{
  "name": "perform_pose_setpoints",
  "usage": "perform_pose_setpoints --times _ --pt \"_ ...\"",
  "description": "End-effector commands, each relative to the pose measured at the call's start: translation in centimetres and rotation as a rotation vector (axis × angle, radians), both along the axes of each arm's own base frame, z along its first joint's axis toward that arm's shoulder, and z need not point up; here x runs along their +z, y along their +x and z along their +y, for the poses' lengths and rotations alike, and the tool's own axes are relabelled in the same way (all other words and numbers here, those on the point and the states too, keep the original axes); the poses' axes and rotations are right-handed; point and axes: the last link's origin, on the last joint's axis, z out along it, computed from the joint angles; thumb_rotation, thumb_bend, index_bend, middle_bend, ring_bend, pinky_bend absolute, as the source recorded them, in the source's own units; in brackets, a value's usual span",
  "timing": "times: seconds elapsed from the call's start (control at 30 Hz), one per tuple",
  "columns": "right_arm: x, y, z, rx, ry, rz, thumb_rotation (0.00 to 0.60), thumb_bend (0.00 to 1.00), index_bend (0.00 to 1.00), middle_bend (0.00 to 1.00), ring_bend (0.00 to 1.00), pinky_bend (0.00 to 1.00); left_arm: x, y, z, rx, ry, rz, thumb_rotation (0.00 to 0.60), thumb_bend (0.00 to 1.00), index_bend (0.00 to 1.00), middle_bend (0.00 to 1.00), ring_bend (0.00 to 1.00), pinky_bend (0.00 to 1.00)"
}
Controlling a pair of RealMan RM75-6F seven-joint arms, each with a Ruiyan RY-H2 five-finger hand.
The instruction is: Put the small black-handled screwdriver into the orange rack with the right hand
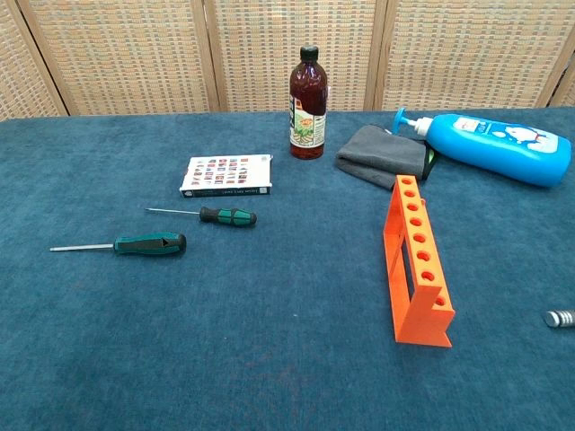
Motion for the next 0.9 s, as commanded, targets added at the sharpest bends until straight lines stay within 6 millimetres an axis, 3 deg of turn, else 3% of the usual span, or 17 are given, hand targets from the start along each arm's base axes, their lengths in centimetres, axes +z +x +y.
perform_pose_setpoints --times 0.03,0.9 --pt "-0.05 -0.03 -0.05 -0.001 -0.001 -0.002 0.600 0.10 0.00 0.00 0.00 0.00 0.02 -0.07 -0.01 0.006 -0.001 0.001 0.600 0.00 0.00 0.00 0.00 0.00" --pt "-0.80 0.38 0.25 0.001 0.045 -0.036 0.600 0.13 0.00 0.00 0.00 0.00 0.69 0.20 -0.07 0.015 0.003 -0.009 0.600 0.00 0.00 0.00 0.00 0.00"
